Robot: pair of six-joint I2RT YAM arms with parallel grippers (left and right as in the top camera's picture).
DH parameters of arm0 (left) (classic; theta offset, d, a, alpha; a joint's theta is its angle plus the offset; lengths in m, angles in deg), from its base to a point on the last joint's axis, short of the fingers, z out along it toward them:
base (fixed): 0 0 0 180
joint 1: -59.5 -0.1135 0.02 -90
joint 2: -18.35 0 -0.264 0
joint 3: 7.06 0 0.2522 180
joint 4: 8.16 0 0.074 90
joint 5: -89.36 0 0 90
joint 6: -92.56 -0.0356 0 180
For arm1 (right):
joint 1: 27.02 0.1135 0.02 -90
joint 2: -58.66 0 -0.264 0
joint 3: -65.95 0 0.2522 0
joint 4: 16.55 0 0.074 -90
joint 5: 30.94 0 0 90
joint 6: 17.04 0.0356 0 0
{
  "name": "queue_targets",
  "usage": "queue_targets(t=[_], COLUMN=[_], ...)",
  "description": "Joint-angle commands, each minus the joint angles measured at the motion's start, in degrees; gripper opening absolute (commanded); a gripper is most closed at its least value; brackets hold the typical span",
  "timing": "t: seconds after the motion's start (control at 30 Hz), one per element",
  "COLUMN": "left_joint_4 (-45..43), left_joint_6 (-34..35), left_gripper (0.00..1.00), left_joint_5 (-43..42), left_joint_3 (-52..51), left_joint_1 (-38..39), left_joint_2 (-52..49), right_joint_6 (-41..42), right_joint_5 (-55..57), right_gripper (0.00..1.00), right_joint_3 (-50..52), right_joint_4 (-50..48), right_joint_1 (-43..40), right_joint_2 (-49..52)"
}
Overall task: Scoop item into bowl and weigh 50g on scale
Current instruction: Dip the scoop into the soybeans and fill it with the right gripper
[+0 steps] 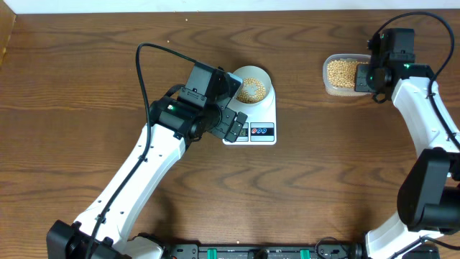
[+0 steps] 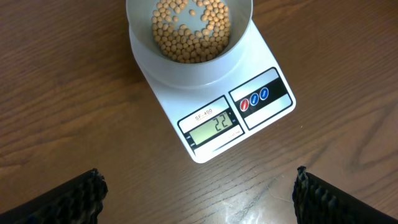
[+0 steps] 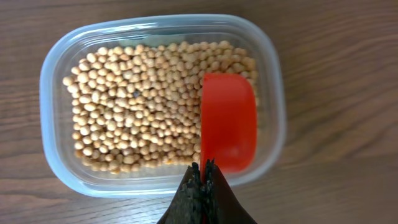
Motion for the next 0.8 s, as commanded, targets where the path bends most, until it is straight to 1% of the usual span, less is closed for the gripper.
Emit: queue_targets(t=[0.0, 0.07, 0.2, 0.33, 0.77], left_joint_4=[0.2, 0.2, 0.2, 0.2, 0.2], left_joint_6=[-0.3, -0.3, -0.3, -0.3, -0.3], left_gripper=[0.98, 0.98, 0.98, 0.98, 0.98], left_joint_5=[-0.1, -0.1, -0.1, -0.1, -0.1], left_joint_3=[0.0, 0.0, 0.0, 0.0, 0.0], left_joint_1=[-0.2, -0.2, -0.2, -0.2, -0.2], left_joint_2=[-0.3, -0.3, -0.3, -0.3, -0.3], right_joint_6=[1.1, 1.1, 1.2, 3.1, 6.0], right_joint_5=[-5.8, -10.8, -15.2, -18.5, -20.6], right_gripper=[0.01, 0.01, 0.01, 0.01, 0.01], right_joint_3=[0.5, 0.5, 0.5, 0.5, 0.6], right_joint_4=[-0.1, -0.3, -0.4, -0.3, 0.1], right_joint_1=[-0.5, -0.5, -0.5, -0.5, -1.7], right_joint_2=[1.5, 1.6, 1.6, 1.7, 1.9])
